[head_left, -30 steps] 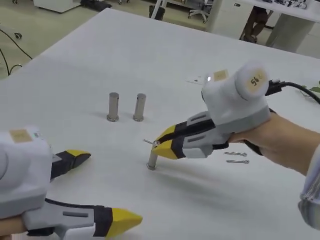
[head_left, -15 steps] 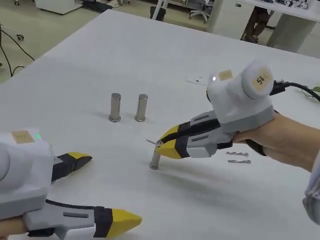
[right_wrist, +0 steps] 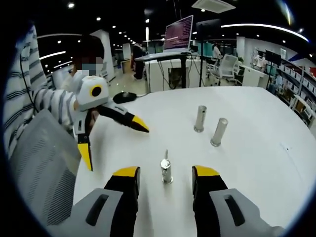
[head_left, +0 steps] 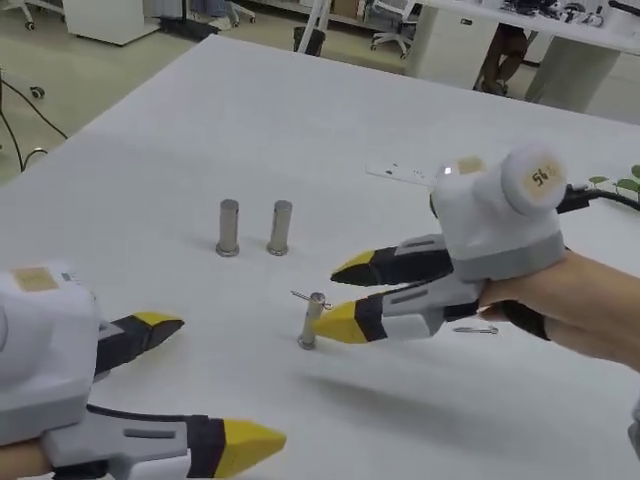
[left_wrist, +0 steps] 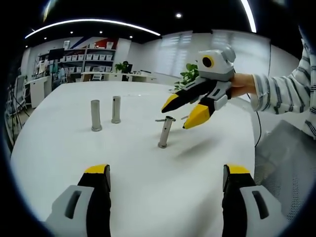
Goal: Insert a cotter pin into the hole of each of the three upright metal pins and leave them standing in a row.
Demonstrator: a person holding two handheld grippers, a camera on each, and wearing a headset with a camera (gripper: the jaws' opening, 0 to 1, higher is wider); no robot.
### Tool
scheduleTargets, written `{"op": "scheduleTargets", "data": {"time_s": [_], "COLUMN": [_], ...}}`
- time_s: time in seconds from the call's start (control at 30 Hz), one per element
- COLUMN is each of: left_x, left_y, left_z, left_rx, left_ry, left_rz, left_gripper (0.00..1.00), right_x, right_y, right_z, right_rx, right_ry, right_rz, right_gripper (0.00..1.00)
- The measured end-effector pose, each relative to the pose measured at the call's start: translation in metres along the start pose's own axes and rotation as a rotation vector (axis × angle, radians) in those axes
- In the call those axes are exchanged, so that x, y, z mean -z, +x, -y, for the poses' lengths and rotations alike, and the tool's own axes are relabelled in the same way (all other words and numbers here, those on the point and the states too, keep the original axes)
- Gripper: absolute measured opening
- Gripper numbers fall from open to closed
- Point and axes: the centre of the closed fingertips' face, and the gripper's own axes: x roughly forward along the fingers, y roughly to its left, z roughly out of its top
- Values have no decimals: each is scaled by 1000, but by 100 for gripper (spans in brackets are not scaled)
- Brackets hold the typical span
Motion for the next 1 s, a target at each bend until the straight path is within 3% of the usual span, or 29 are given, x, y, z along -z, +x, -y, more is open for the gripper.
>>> {"op": "scheduleTargets", "data": {"time_s": [0.13,0.6,0.77,1.0], "left_x": [-5,-14,-16,-16], "left_y": [-2,-7,-10,-13], "left_z": [0,0,-2,-4], "left_rx": [2,26,31,32], "left_ry": [-3,-16,-17,-30], "left_rz": [12,26,26,28], "left_gripper": [95,97,98,98], "right_x": [-1,11,24,37], "right_y": [-12,-73,-91,-109], "right_z": [0,-10,-10,-17], "right_rx": [37,210,291,353], "right_ry": [27,235,294,360], "right_rz": [29,154,143,159], "right_gripper": [52,71,74,81]}}
